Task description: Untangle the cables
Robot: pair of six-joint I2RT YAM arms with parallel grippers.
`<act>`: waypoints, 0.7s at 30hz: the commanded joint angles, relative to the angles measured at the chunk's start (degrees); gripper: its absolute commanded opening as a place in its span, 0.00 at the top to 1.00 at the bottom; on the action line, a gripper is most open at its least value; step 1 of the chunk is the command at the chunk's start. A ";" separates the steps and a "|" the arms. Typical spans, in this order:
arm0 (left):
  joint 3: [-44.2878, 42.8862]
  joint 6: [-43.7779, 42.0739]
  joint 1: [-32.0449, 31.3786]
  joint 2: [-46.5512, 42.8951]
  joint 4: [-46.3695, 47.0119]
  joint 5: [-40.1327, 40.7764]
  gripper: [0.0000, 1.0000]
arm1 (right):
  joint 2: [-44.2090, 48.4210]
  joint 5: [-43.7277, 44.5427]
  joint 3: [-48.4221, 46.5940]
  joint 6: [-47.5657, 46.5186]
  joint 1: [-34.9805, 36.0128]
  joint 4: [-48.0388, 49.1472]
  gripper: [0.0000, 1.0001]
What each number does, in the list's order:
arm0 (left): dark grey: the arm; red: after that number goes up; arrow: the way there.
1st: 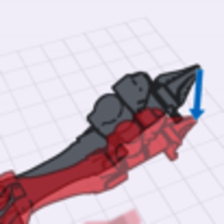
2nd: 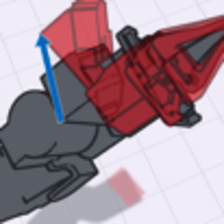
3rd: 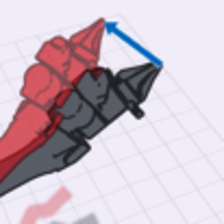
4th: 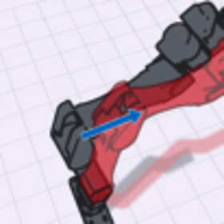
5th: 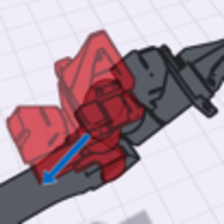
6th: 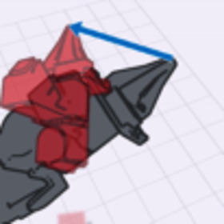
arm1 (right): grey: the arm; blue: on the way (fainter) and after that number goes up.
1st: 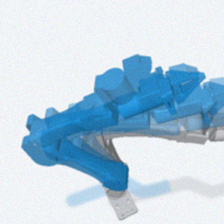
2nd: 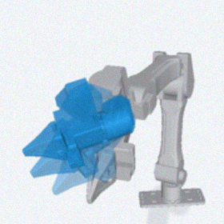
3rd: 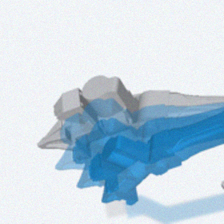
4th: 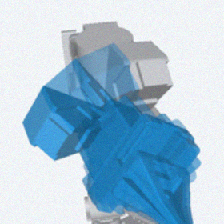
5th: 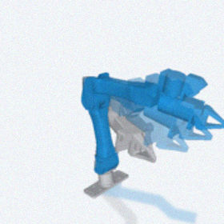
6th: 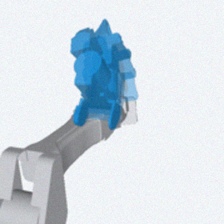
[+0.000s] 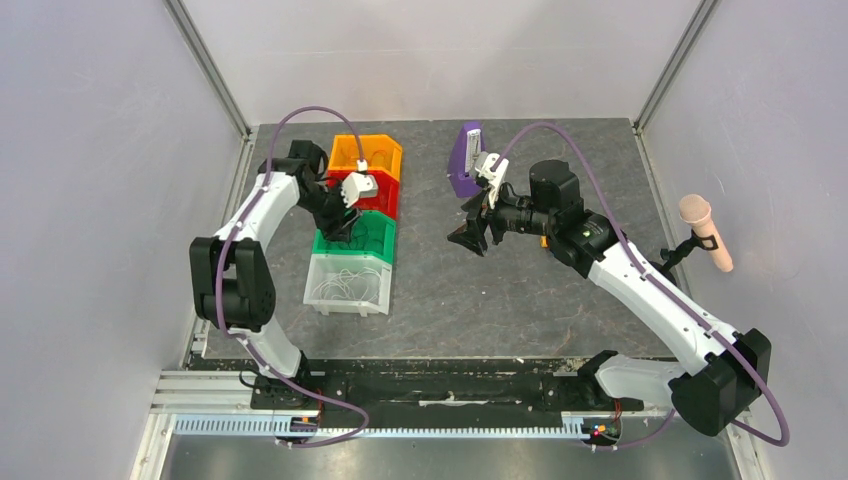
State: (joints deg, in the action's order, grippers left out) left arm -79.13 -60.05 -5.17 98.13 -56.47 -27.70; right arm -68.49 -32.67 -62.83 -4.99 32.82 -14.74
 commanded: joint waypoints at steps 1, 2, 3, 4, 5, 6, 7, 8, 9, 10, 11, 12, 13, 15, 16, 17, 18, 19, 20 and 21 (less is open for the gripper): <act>-5.36 5.89 2.33 -3.02 -0.98 -8.03 0.41 | 1.39 -0.38 -1.09 -0.78 -0.14 1.10 0.27; -6.41 8.80 2.80 -2.86 -0.17 -9.32 0.43 | 1.50 -0.25 -0.93 -0.81 -0.11 1.12 0.27; -7.40 11.33 3.34 -2.79 0.70 -9.97 0.46 | 1.68 -0.14 -0.77 -0.81 -0.13 1.11 0.27; -7.84 14.24 3.62 -2.88 1.90 -10.49 0.48 | 1.81 -0.04 -0.65 -0.89 -0.12 1.11 0.27; -7.64 16.62 3.84 -3.13 3.55 -10.85 0.49 | 2.03 0.03 -0.44 -0.94 -0.12 1.20 0.27; -6.96 18.61 3.85 -3.58 5.34 -10.56 0.50 | 2.15 0.21 -0.27 -1.00 -0.14 1.18 0.27; -5.74 20.51 3.85 -4.04 7.22 -10.15 0.51 | 2.29 0.39 -0.08 -1.07 -0.12 1.18 0.27; -4.52 22.34 3.85 -4.08 9.14 -9.60 0.54 | 2.36 0.54 0.14 -1.07 -0.14 1.14 0.27; -3.93 23.48 3.85 -3.73 10.33 -8.70 0.59 | 2.44 0.57 0.37 -1.07 -0.12 1.23 0.27; -3.51 24.34 3.85 -3.12 10.98 -7.67 0.64 | 2.45 0.58 0.45 -1.07 -0.11 1.19 0.27; -3.00 24.58 3.85 -2.50 11.26 -7.04 0.67 | 2.50 0.67 0.50 -1.13 -0.13 1.20 0.27; -2.32 24.56 3.85 -2.29 11.73 -6.29 0.70 | 2.60 0.88 0.50 -1.41 -0.15 0.99 0.27; -1.05 24.67 3.87 -2.33 12.63 -5.56 0.71 | 2.78 1.21 0.56 -1.61 -0.13 0.78 0.27; 1.47 24.93 3.94 -3.25 14.44 -4.38 0.72 | 2.96 2.33 0.72 -2.09 -0.28 0.05 0.27; 2.37 25.45 3.94 -3.70 14.72 -4.16 0.71 | 3.19 3.00 1.16 -2.12 -0.42 -0.14 0.27; 2.90 26.37 3.95 -4.15 14.76 -4.32 0.71 | 3.41 3.48 1.81 -2.02 -0.90 -0.31 0.27; 3.47 27.34 3.94 -4.79 14.73 -4.79 0.69 | 3.76 3.83 2.78 -2.04 -1.50 -0.49 0.27; 4.03 28.14 3.94 -5.73 14.72 -5.65 0.65 | 4.11 4.05 3.86 -2.23 -2.54 -0.74 0.27; 4.70 28.66 3.73 -7.16 14.79 -5.88 0.61 | 4.80 4.27 5.27 -2.72 -3.69 -0.93 0.27; 5.01 29.55 3.43 -8.38 14.81 -5.03 0.55 | 5.45 4.67 6.87 -3.15 -4.91 -0.98 0.27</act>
State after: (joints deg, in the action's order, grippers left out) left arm -75.42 -36.10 -1.15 95.61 -44.38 -32.80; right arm -65.89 -30.50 -60.23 -6.44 31.40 -15.40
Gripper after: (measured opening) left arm 0.372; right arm 0.729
